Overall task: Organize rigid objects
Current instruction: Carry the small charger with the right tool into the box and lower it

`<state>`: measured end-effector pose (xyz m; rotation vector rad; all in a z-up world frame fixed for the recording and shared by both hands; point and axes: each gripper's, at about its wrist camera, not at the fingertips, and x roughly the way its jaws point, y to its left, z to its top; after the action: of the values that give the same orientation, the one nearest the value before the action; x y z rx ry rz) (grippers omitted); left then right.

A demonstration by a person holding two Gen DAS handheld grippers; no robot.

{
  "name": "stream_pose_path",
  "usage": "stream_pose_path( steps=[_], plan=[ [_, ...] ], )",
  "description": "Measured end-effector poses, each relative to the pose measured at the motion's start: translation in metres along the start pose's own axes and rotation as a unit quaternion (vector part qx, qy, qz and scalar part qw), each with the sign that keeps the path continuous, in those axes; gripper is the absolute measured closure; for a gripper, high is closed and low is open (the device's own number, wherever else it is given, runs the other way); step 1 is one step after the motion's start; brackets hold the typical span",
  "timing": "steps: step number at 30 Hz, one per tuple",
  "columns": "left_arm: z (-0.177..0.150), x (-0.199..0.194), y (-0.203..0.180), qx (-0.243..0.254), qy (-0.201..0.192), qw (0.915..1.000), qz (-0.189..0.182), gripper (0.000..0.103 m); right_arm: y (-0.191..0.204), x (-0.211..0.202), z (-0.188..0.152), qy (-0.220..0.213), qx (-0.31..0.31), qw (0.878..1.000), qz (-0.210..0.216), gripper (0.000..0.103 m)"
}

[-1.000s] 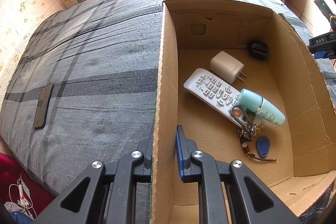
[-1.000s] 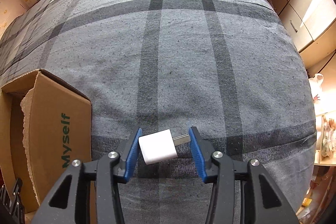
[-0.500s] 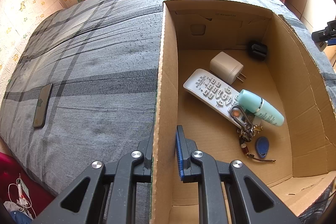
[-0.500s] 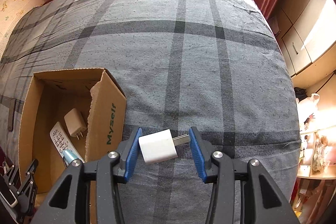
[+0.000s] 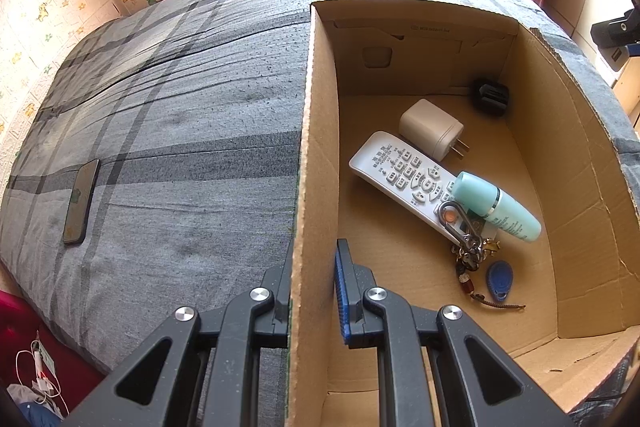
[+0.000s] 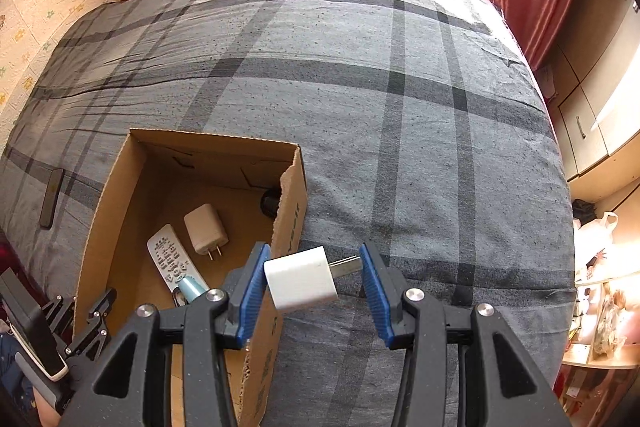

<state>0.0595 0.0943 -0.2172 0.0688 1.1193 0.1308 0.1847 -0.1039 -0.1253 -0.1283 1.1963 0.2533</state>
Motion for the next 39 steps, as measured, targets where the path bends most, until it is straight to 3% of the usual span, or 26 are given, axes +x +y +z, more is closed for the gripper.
stream_pose_path(
  steps=[17, 39],
  plan=[
    [0.001, 0.001, 0.0, -0.002, -0.001, 1.0, -0.003, 0.087, 0.076, 0.018, 0.005, 0.009, -0.056, 0.998, 0.03, 0.054],
    [0.001, 0.001, -0.001, -0.001, -0.002, 1.0, -0.005, 0.087, 0.109, 0.112, -0.016, 0.081, -0.082, 0.993, -0.029, 0.054]
  ],
)
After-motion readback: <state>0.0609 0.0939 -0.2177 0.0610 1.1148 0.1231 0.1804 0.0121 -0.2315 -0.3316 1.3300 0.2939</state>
